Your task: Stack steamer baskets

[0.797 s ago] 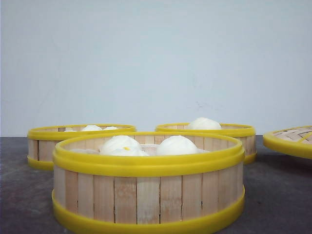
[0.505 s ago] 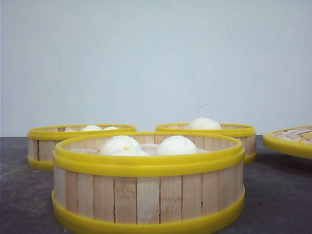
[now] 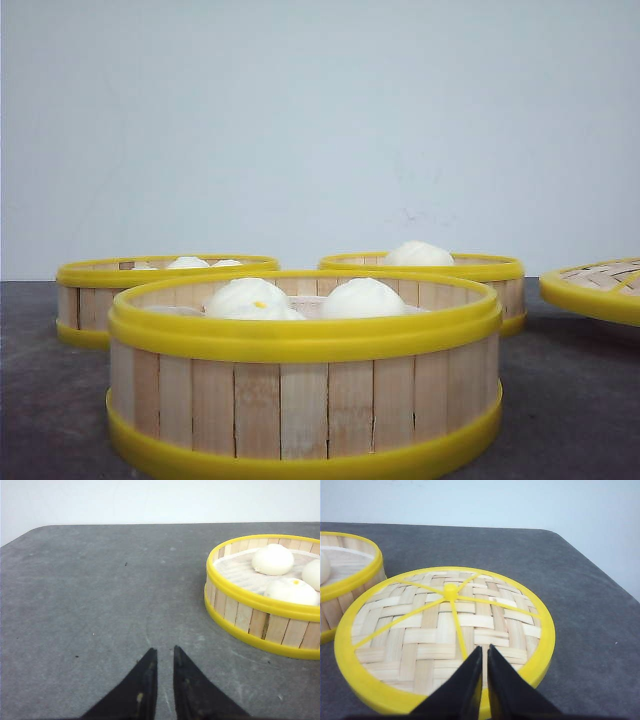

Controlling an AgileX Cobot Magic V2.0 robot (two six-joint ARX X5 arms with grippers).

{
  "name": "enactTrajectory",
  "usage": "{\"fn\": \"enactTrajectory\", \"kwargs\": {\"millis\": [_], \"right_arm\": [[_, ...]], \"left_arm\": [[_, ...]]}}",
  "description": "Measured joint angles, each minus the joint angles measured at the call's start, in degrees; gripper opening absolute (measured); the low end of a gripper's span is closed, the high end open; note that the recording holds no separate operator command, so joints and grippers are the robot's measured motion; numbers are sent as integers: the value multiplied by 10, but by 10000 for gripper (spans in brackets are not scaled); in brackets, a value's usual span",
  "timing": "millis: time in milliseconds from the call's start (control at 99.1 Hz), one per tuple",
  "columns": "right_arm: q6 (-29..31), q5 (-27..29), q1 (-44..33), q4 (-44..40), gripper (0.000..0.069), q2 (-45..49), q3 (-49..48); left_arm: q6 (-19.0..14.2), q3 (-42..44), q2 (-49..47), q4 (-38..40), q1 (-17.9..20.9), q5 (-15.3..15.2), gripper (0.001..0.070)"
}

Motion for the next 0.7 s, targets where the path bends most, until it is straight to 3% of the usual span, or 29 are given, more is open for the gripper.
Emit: {"fn": "enactTrajectory", "kwargs": {"millis": [343, 535, 696], "right_arm": [[0, 0, 0, 0, 15, 0, 0], [0, 0, 0, 0, 15, 0, 0], [2, -1, 0, 0, 15, 0, 0]], "left_arm": [[1, 0, 0, 0, 0, 0, 33], [57, 0, 0, 2, 0, -10, 33], [72, -2, 0, 7, 0, -12, 33]]}}
